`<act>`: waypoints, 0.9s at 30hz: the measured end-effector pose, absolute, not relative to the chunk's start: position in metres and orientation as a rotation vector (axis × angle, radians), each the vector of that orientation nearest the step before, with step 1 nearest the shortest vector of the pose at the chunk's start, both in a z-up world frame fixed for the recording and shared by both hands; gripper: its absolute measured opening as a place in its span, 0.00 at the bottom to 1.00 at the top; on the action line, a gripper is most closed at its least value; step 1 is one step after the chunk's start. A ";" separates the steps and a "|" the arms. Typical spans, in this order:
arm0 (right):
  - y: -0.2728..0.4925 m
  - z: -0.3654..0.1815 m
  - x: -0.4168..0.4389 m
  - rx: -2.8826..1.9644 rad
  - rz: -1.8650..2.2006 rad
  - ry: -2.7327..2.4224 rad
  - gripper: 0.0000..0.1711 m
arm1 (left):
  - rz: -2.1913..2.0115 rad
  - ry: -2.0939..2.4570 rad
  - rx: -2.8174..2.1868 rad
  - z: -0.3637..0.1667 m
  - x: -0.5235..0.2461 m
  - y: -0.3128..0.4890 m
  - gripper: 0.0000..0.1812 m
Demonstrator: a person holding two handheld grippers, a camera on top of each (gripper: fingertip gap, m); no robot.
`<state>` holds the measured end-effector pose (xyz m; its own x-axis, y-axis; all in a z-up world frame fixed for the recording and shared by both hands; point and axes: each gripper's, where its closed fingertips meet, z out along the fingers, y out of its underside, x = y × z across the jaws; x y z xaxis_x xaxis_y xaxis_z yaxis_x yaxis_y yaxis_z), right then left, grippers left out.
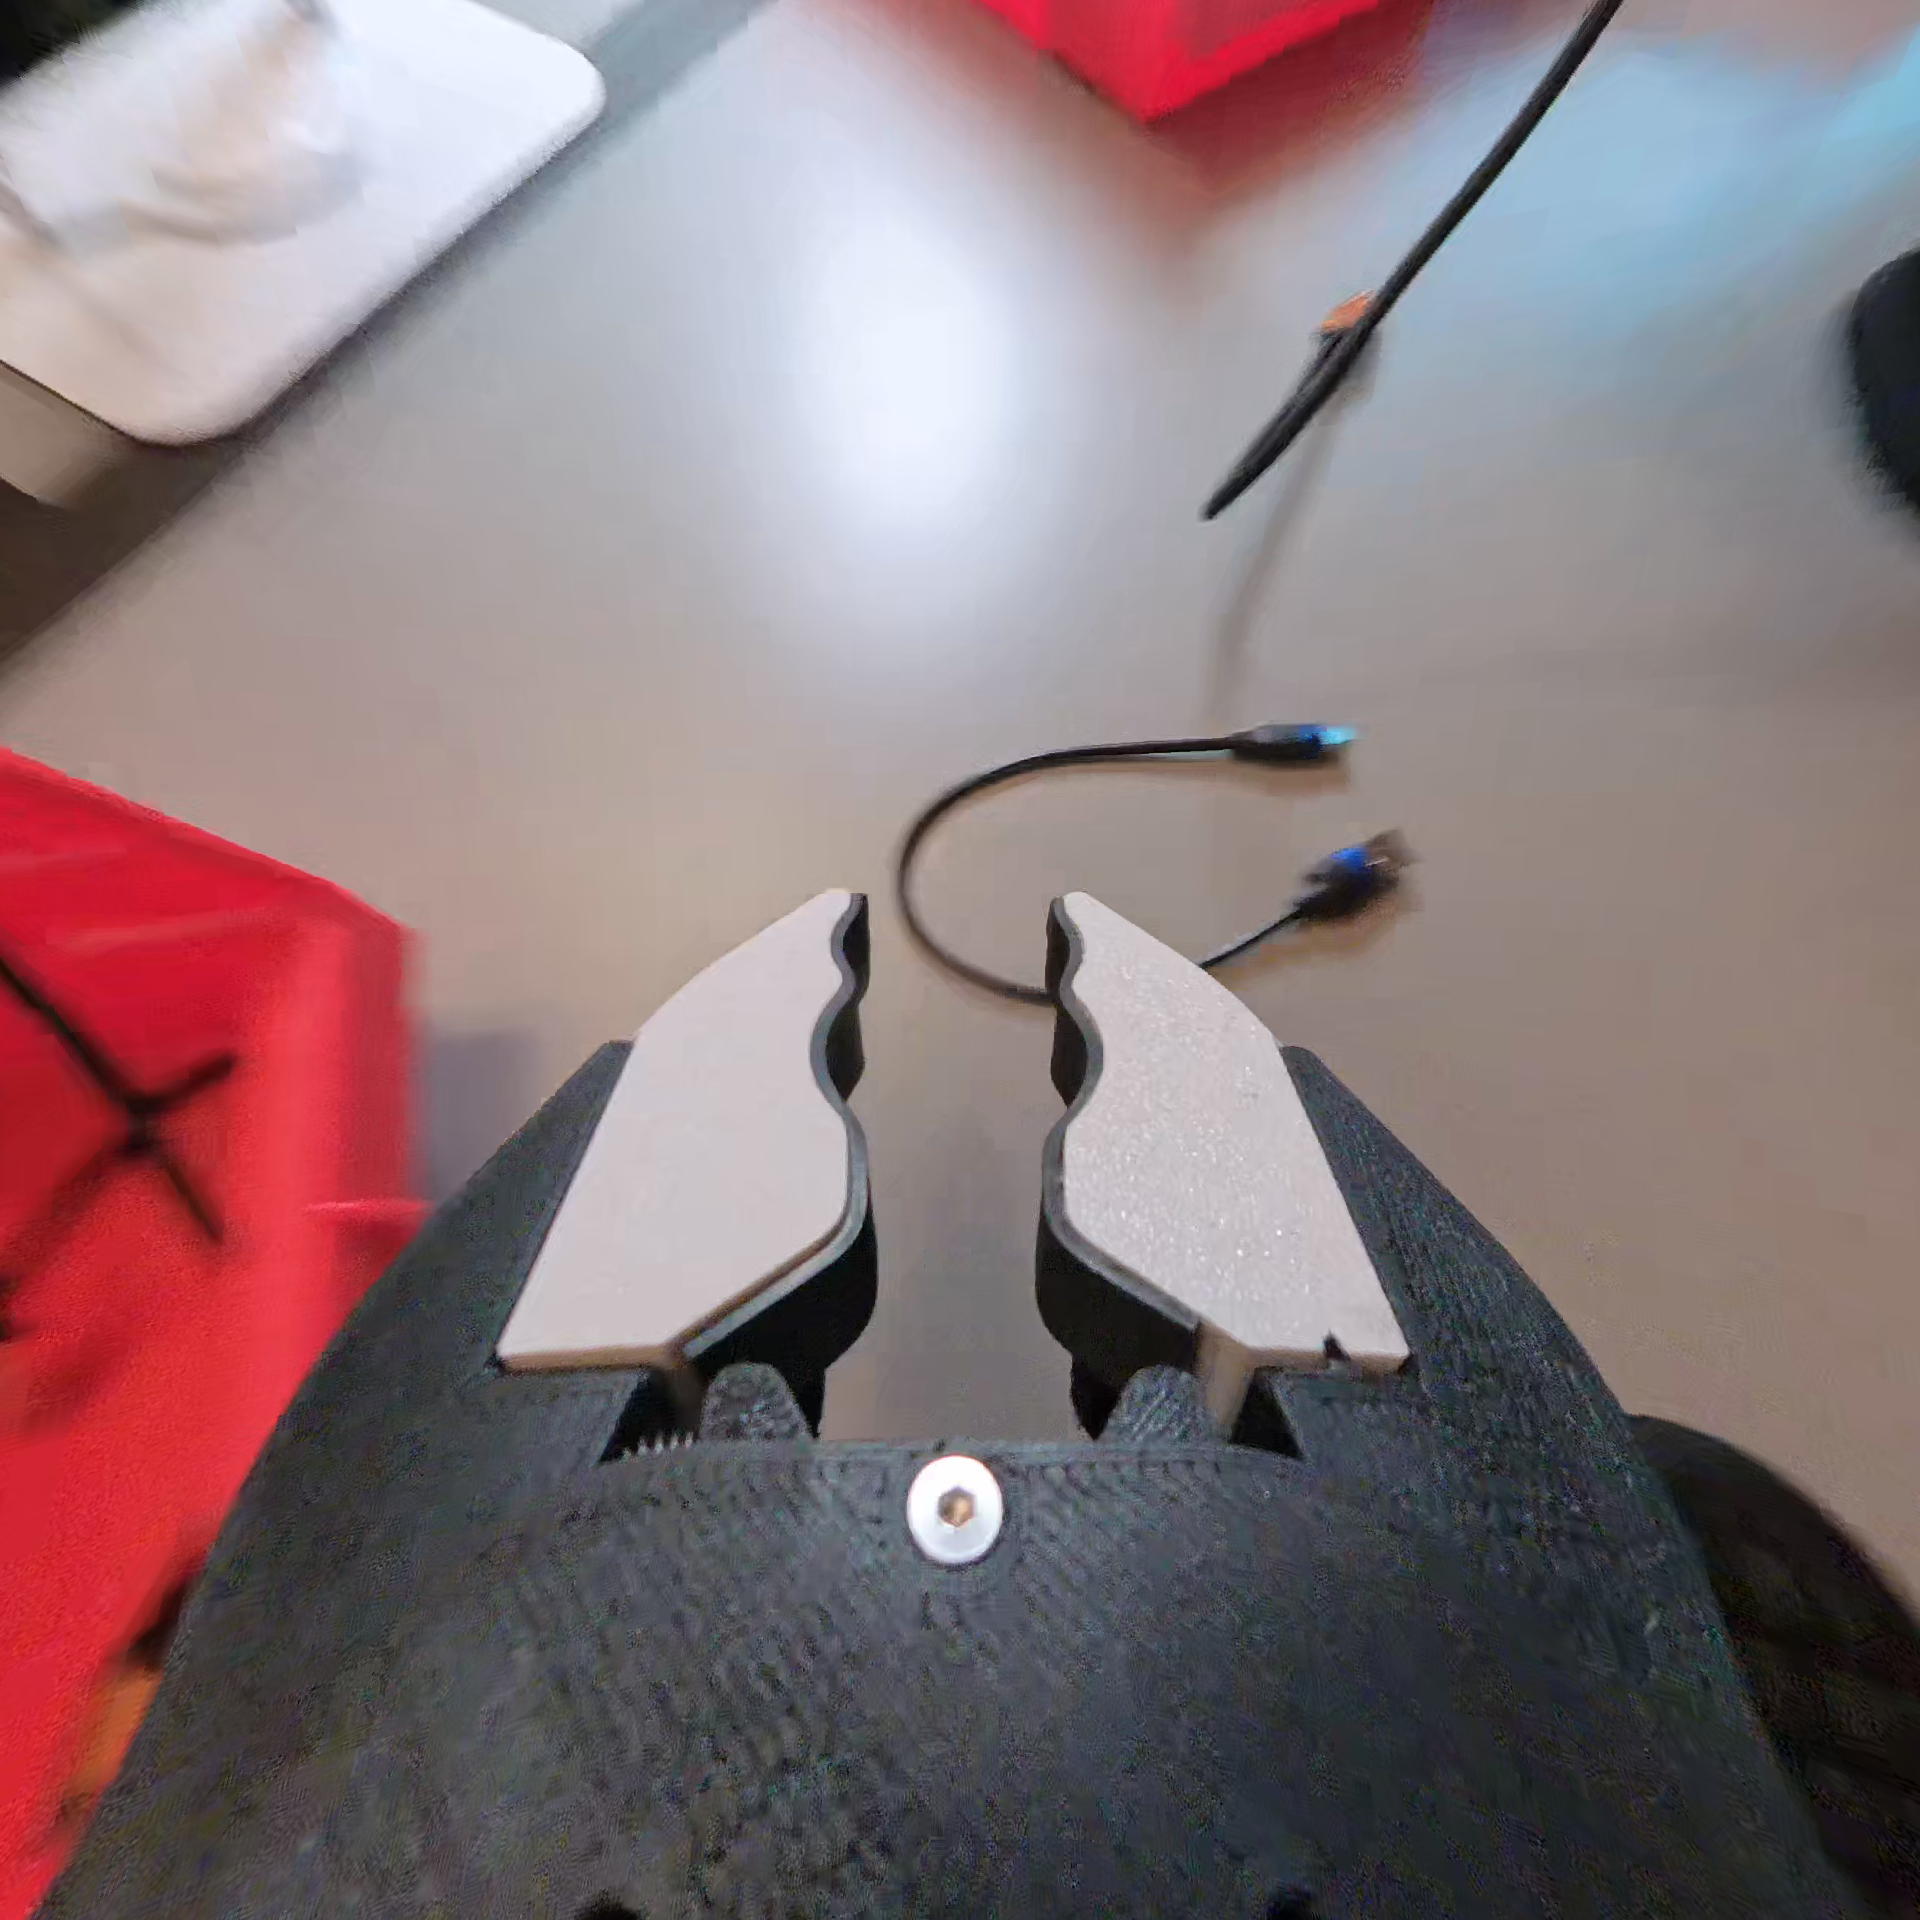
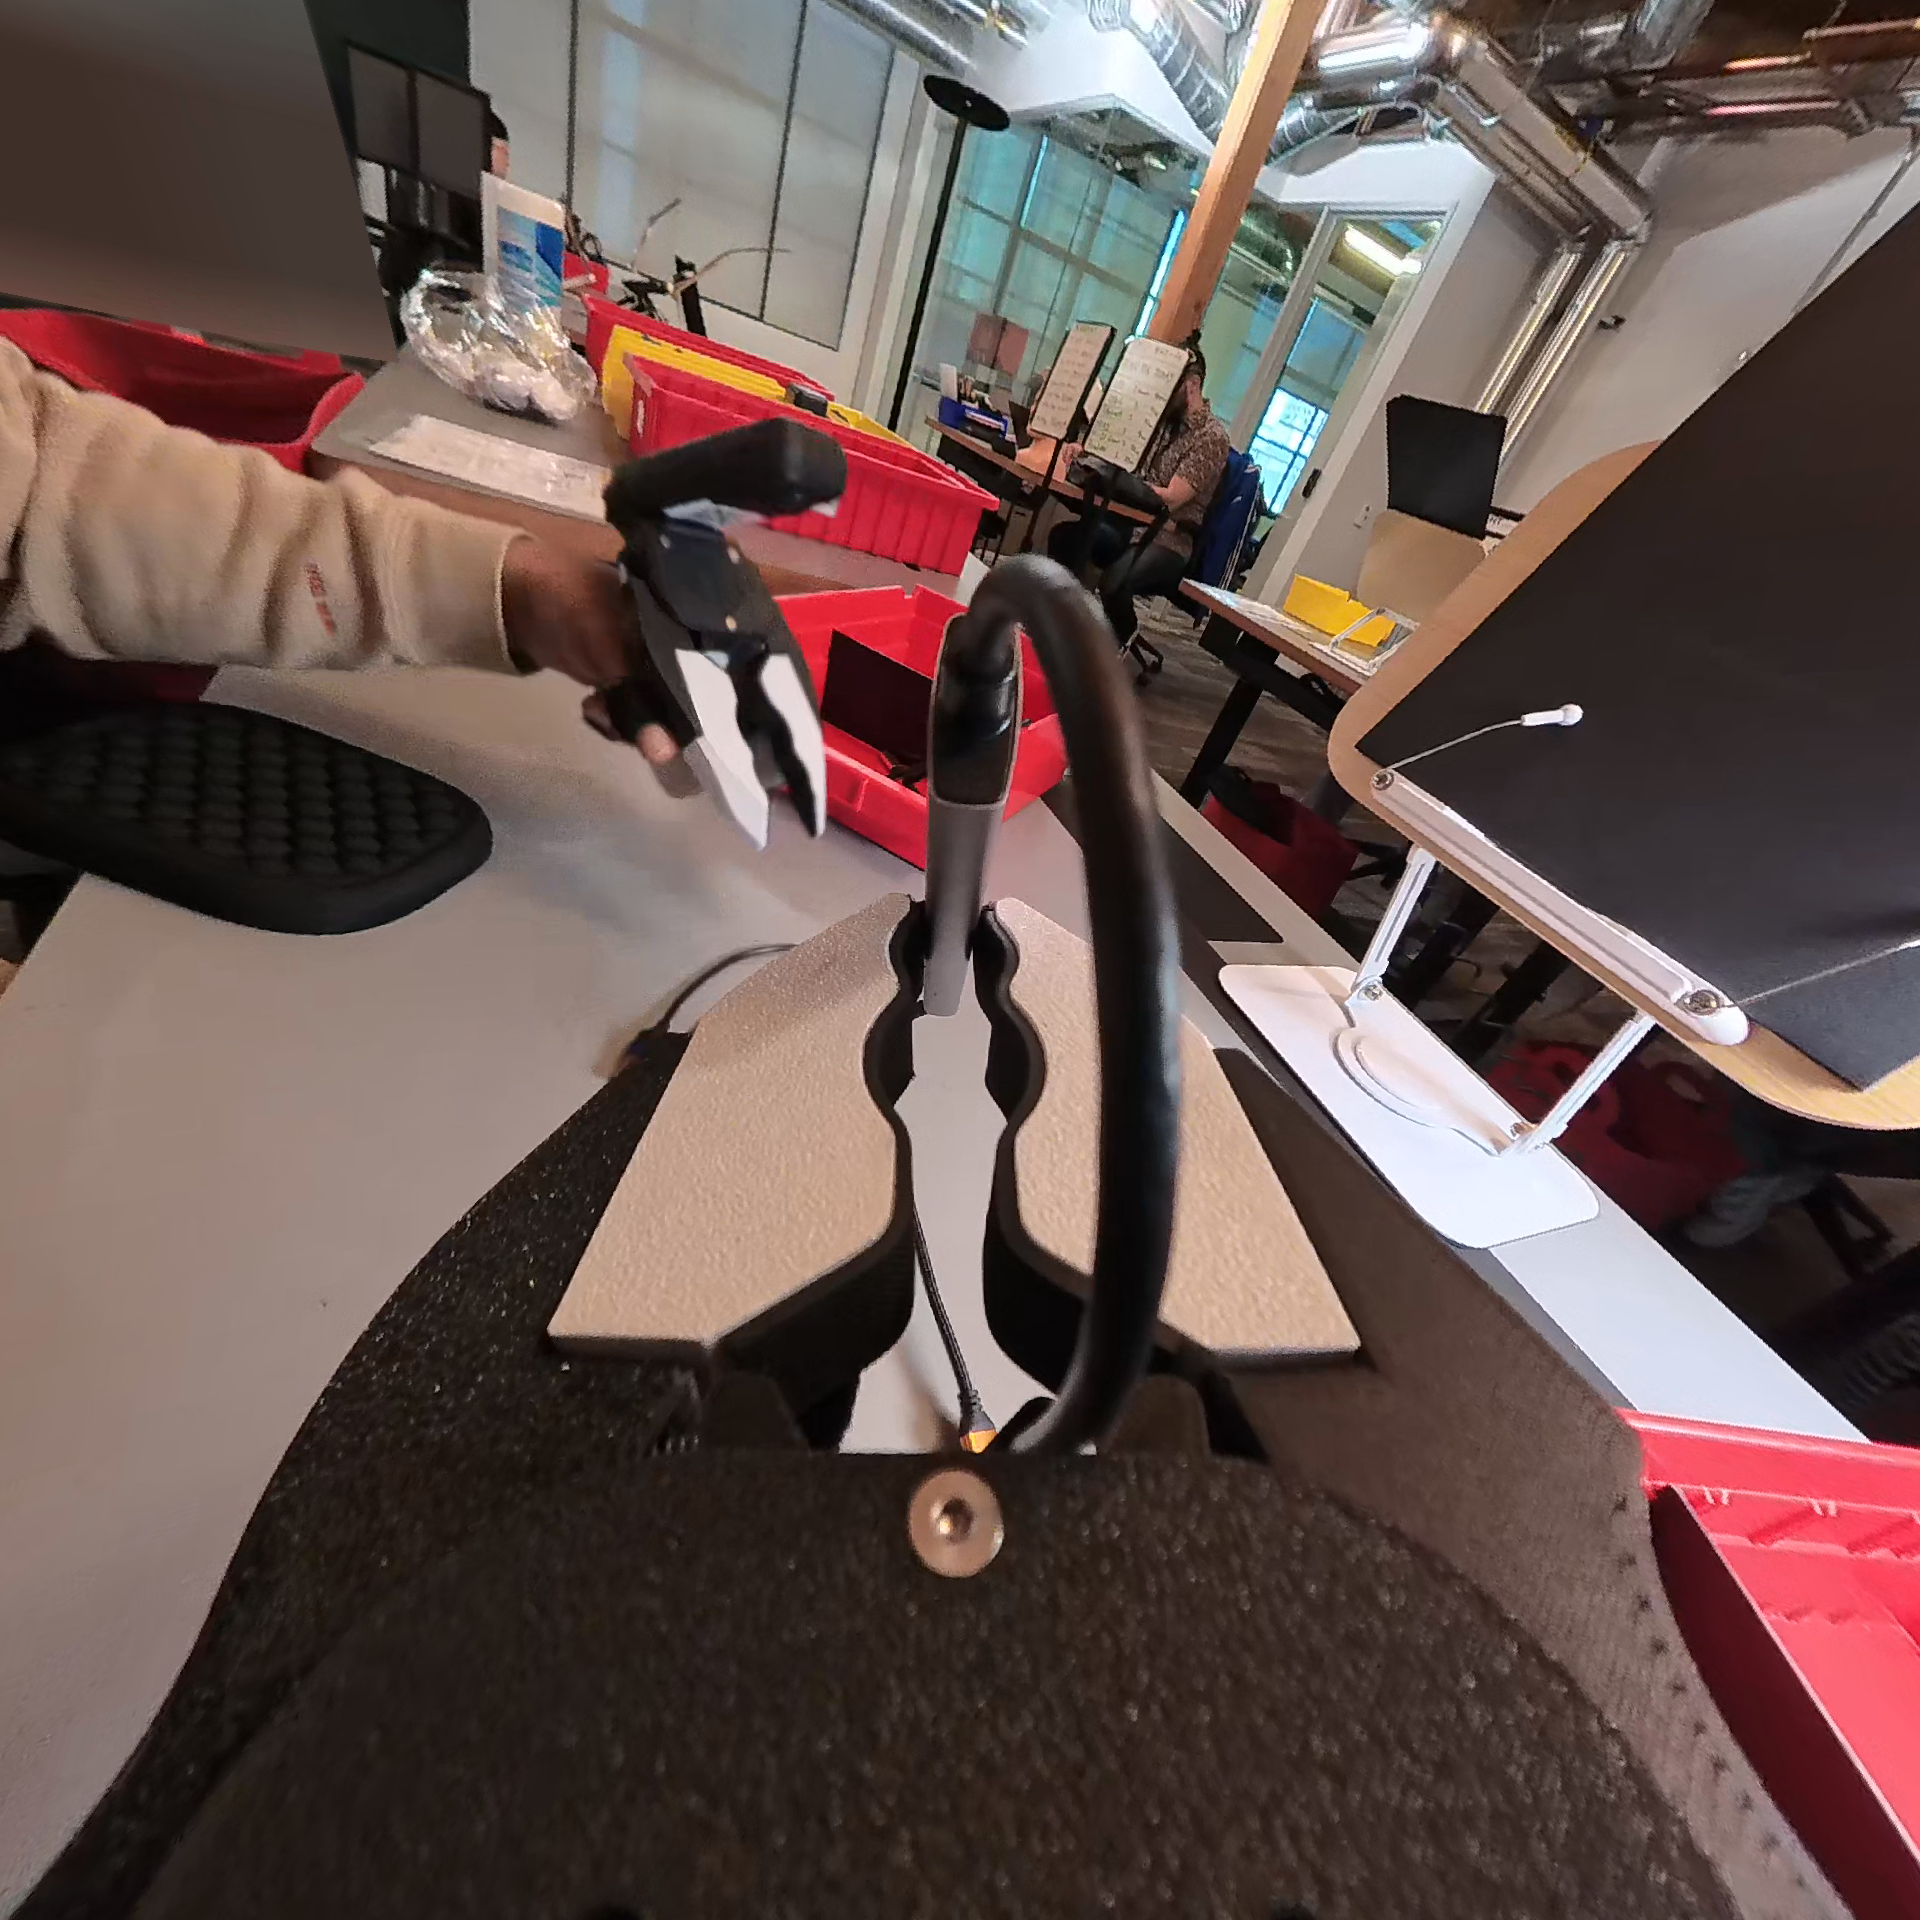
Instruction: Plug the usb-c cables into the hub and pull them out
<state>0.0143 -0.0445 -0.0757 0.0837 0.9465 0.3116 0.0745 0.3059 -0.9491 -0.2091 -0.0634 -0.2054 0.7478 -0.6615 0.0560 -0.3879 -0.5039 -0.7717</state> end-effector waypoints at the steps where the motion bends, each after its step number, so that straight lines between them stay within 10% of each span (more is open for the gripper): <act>1: -0.044 -0.076 0.014 -1.061 0.877 -1.315 0.05 | -0.333 0.843 -2.130 -0.200 -0.213 -0.058 0.18; 15: -0.029 -0.073 0.029 -1.094 0.859 -1.248 0.05 | -0.132 1.986 -1.603 -0.253 -0.103 -0.056 0.15; 27: -0.019 -0.077 0.035 -1.110 0.874 -1.232 0.05 | -0.021 2.117 -1.459 -0.269 -0.095 -0.057 0.04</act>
<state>0.0346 -0.0192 -0.0768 0.1567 0.9504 0.2686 0.0603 0.2622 -0.9631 -0.0952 -0.0574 -0.2693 -0.2485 -0.8650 -0.4359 -0.8560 0.4067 -0.3191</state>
